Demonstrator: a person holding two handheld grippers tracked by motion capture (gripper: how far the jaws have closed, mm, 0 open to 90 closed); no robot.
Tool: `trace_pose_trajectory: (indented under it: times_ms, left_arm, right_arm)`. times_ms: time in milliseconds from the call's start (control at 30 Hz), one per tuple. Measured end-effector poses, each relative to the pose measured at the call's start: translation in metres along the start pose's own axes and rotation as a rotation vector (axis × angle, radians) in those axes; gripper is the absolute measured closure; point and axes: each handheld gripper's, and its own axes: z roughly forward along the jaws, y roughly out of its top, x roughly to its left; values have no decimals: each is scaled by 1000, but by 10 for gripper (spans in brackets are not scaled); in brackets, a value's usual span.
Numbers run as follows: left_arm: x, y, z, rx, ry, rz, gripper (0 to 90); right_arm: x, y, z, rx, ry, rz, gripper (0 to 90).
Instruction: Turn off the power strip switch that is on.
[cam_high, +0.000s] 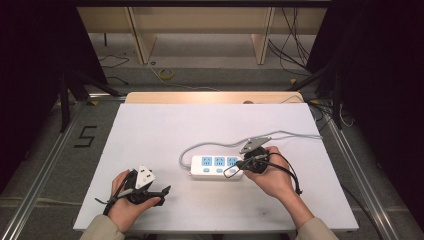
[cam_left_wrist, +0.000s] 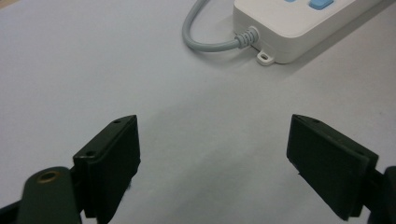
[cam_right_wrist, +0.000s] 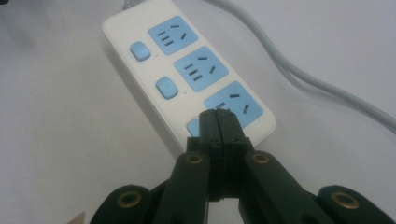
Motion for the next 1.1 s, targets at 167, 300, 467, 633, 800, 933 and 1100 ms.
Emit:
trace_pose_trajectory:
  times_ms: [167,300,467,633,800,933,1100]
  left_arm:
    - [0,0,0,0,0,0,171]
    - [0,0,0,0,0,0,171]
    - [0,0,0,0,0,1,170]
    - [0,0,0,-1,0,1,171]
    - [0,0,0,0,0,1,171]
    - [0,0,0,-1,0,2,170]
    - [0,0,0,-2,0,2,171]
  right_arm:
    - [0,3,1,12,2,0,900]
    - [0,4,2,20,8,-7,900]
    - [0,7,4,33,9,-13,900]
    - [0,9,6,44,13,-15,900]
    - [1,12,7,55,20,-14,900]
    - [1,14,8,64,25,-17,900]
    - [1,16,10,78,28,-22,900]
